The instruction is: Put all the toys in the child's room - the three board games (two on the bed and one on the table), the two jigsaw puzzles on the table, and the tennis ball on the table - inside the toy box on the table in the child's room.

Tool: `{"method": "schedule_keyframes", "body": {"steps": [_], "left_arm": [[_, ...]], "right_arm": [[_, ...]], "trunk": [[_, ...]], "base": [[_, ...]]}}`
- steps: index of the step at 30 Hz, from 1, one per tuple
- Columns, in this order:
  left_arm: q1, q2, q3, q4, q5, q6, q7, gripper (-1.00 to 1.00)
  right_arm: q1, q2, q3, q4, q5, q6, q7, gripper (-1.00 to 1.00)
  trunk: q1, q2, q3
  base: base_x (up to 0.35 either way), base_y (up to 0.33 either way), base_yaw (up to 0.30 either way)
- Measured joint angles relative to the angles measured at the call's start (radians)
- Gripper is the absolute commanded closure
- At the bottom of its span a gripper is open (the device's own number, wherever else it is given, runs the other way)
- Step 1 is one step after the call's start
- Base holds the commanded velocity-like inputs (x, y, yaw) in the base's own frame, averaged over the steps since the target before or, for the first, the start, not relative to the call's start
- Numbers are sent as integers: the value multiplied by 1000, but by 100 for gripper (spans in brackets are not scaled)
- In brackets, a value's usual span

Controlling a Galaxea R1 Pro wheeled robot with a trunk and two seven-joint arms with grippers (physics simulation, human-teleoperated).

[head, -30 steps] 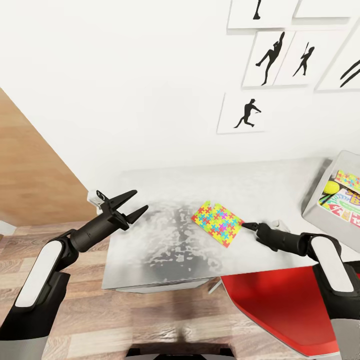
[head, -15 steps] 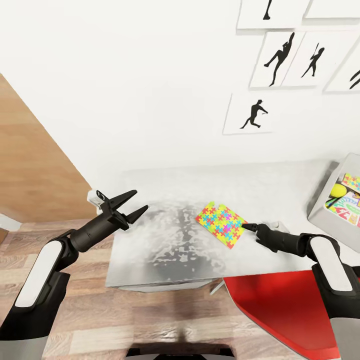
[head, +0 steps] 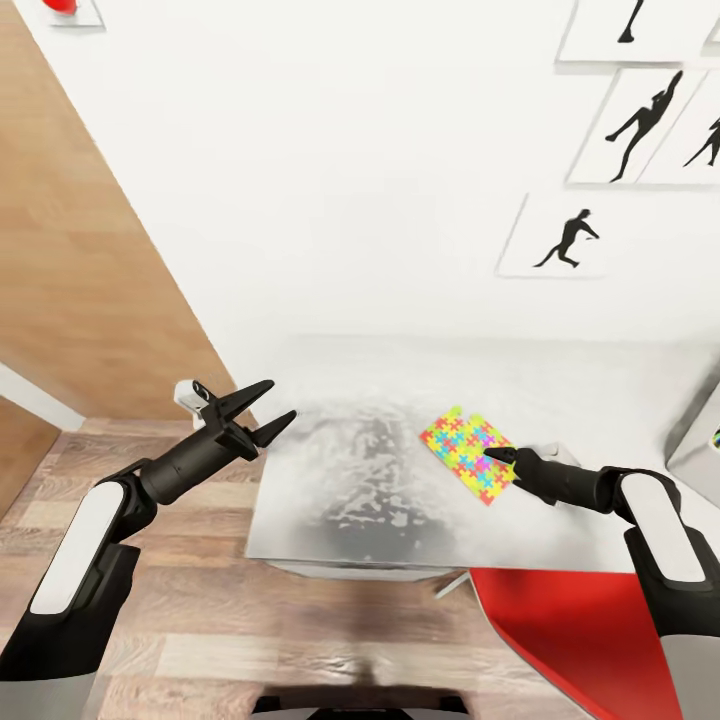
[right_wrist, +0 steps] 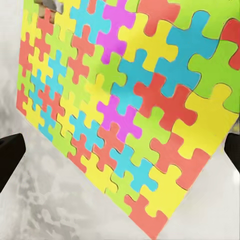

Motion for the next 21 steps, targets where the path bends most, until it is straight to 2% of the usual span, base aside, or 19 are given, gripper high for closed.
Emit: {"method": "schedule_keyframes", "body": {"steps": [8,21], "left_arm": [[0,0,0,0,1,0,0,-100],[-1,0,-1,0,0,1,0,-100]], "right_arm": [[-2,-2,-3,9,1,0,-2,-100],[-43,-20,-7,89,-4,-32,-7,-100]], "trunk": [[0,0,0],[0,0,0]], "base": [[0,0,221],[0,0,46]]}}
